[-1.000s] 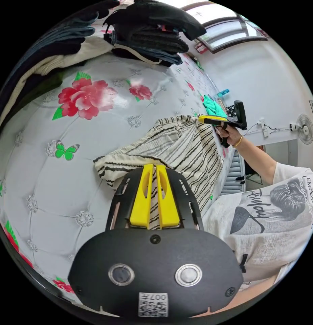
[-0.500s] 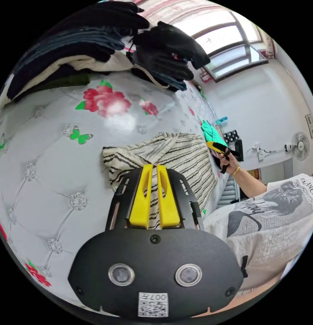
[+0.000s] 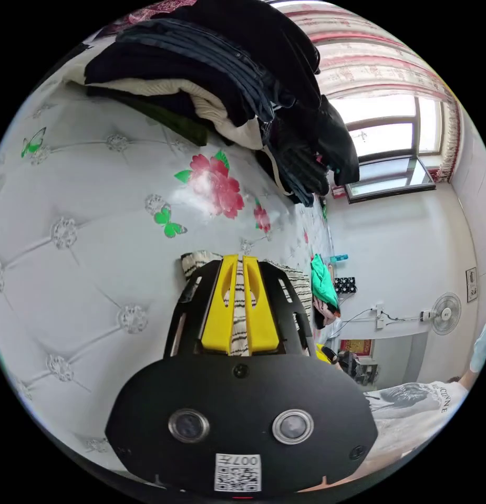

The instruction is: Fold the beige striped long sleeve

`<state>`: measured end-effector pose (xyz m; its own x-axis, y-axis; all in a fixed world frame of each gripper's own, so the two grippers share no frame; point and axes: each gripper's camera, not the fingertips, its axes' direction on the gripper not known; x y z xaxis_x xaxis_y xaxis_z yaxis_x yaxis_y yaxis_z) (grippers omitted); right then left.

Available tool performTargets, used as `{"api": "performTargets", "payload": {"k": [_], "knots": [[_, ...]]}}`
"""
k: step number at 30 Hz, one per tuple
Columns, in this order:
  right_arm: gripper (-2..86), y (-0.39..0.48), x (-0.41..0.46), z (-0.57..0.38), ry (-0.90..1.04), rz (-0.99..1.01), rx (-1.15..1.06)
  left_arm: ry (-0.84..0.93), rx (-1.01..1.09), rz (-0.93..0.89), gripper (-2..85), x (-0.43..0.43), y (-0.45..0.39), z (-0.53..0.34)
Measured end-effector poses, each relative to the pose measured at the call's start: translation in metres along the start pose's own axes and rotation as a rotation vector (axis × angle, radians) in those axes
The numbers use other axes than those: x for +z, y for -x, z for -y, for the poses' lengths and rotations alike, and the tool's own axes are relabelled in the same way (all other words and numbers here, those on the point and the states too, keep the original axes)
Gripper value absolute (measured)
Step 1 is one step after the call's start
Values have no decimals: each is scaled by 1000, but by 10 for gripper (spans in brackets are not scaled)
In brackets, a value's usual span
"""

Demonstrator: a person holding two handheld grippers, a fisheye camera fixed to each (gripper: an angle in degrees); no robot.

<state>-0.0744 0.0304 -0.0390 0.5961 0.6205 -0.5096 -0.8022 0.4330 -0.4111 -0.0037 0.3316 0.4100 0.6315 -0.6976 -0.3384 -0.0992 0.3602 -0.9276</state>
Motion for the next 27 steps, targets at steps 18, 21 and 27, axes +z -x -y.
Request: {"api": "performTargets", "payload": {"k": [18,21,27], "knots": [[7,289,74,-62,247,258,-1052,-50,-209,-51,55,-127,85,-200],[18,327,115,-139,474,317,-1249,-18,-212,-66,68,-122,96,-202],[63,315,172,-188,789,265,-1258,20,-200,-143,96,-120,106,-201]]}}
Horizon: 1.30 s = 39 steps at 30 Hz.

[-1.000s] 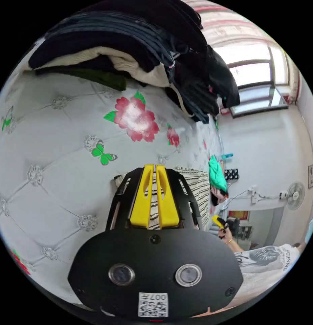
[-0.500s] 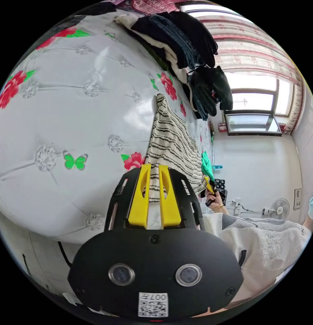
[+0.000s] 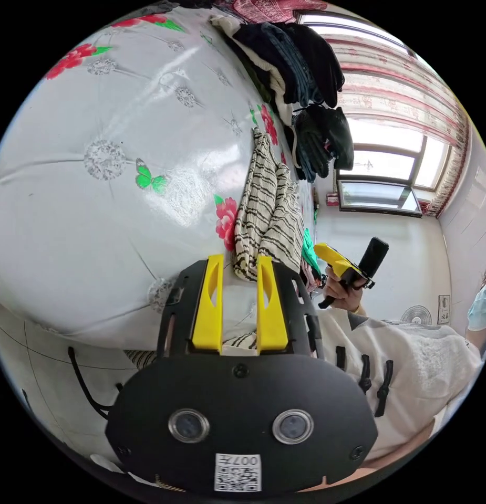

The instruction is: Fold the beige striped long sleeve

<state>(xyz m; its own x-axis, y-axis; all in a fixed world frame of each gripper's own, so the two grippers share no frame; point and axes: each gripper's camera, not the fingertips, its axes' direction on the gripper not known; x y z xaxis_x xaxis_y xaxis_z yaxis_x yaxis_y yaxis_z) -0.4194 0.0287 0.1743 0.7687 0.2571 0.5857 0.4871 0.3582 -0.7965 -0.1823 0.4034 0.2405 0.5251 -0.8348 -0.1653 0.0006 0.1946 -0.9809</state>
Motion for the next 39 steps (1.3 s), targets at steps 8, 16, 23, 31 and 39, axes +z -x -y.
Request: {"api": "performTargets", "payload": {"k": [8,16,23,31,39], "knots": [[91,-117,-89,-139,-397,24,671,95,79,-58,135,9,-10,22],[70,-152,-43,-154,-311,258,785,293,139,11,78,71,-46,70],[39,-160,-108,-149,-492,322,680,306,346,-19,49,97,-154,109],[25,-179,-318,-159,-837,172,538,293,611,-233,42,211,-369,201],[28,-91,-504,-233,-1121,-243,379,322,941,-368,48,345,-598,171]]}}
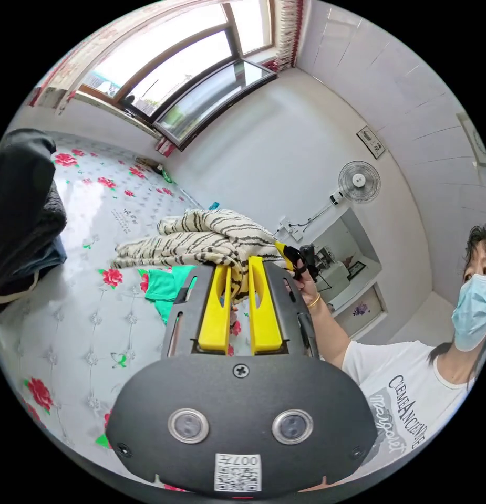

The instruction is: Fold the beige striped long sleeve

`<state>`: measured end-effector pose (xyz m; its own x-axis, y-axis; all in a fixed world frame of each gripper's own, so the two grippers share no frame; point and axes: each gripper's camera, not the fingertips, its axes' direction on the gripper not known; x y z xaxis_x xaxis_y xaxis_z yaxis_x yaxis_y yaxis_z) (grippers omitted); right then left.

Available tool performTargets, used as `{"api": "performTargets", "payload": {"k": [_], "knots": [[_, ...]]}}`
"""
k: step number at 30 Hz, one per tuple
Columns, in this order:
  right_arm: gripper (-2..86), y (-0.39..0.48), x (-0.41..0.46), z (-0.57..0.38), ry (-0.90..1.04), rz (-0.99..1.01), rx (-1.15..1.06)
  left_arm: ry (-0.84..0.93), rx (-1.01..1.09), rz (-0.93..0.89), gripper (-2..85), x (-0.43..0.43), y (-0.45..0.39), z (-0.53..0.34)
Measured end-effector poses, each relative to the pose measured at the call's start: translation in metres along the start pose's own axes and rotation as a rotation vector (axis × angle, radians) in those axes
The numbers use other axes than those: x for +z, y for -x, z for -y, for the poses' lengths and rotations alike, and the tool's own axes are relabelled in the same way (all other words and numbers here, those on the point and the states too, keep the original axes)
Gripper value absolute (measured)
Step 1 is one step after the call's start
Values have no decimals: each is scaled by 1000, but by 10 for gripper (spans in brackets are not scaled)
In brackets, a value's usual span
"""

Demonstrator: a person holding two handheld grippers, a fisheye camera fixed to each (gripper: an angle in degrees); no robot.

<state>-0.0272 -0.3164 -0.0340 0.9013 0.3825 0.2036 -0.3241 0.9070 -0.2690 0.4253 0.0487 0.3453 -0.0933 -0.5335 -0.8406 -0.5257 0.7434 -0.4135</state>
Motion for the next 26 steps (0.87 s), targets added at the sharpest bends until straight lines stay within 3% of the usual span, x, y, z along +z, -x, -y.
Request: {"api": "performTargets", "payload": {"k": [4,7,12,14,16,20,24,26], "knots": [[36,-46,-38,-27,-56,-214,132,127,-54,9,64,89,12,-11],[46,-103,-38,-76,-22,-447,317,343,-130,79,82,139,44,-85],[46,-140,2,-193,29,-511,402,560,-245,338,87,83,74,-239],[45,-130,60,-247,211,-562,341,573,-375,466,86,31,78,-298],[45,-115,119,-285,415,-617,255,514,-533,614,86,-32,73,-349],[47,-59,253,-350,791,-644,-58,161,-879,977,92,-182,23,-434],[44,-17,340,-375,965,-604,-335,-182,-1089,1224,111,-289,-26,-490],[39,-3,380,-385,1054,-663,-502,-253,-1129,1307,114,-322,-36,-502]]}}
